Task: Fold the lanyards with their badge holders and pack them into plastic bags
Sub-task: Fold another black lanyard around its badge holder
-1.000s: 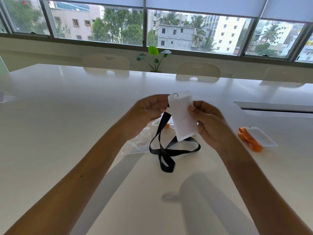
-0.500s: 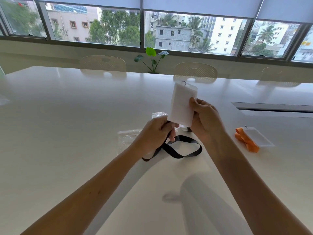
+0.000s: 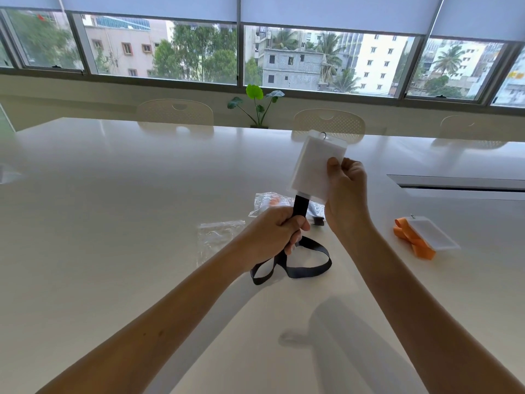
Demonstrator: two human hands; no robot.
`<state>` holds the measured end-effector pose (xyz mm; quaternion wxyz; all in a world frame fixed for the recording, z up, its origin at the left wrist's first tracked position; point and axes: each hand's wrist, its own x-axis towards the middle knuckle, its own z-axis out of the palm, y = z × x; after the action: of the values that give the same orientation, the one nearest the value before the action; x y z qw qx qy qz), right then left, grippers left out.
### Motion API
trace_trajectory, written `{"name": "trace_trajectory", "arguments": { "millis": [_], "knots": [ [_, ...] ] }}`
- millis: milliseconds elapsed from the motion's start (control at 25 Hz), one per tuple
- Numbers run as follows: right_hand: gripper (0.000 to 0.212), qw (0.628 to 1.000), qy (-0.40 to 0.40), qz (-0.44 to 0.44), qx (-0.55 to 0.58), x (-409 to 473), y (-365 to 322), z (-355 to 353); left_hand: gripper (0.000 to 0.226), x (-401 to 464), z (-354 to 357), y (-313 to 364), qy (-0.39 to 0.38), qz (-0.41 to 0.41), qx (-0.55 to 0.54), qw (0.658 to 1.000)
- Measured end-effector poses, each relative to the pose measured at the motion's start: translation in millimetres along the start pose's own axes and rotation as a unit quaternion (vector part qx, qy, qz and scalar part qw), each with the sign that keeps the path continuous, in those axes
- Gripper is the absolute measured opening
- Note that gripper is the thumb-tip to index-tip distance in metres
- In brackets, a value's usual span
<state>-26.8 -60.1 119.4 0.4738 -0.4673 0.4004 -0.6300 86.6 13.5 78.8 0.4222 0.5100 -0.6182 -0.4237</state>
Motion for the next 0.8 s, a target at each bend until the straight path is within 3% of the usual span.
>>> {"name": "trace_trajectory", "arguments": {
  "millis": [280,360,440,560,640,720,800],
  "knots": [
    [0.029,0.997,-0.037,0.046,0.043,6.2,2.5,0.7,0.028,-3.8,-0.7,12.7,-0.016,-0.027,-0.007,0.999],
    [0.020,1.000,-0.023,0.007,-0.004,6.7,7.4,-2.2,0.025,-7.6,-7.1,18.2,-0.035,-0.026,-0.026,0.999],
    [0.011,0.990,-0.006,-0.095,-0.101,5.9,11.0,-7.3,0.024,-11.2,-17.9,24.8,-0.063,-0.028,-0.040,0.997],
    [0.015,0.928,-0.016,-0.272,-0.255,5.5,15.3,-20.5,0.024,-14.4,-33.1,38.3,-0.085,-0.019,-0.077,0.993],
    [0.014,0.881,-0.063,-0.335,-0.330,5.9,16.2,-29.0,0.021,-14.4,-43.6,50.8,-0.086,-0.017,-0.175,0.981],
    [0.010,0.843,-0.131,-0.345,-0.391,4.5,15.6,-36.7,0.018,-11.7,-57.4,61.6,-0.074,-0.010,-0.255,0.964],
    [0.009,0.831,-0.192,-0.316,-0.415,2.2,13.2,-43.6,0.014,-6.5,-73.6,66.8,-0.050,-0.007,-0.304,0.951]
  ]
}}
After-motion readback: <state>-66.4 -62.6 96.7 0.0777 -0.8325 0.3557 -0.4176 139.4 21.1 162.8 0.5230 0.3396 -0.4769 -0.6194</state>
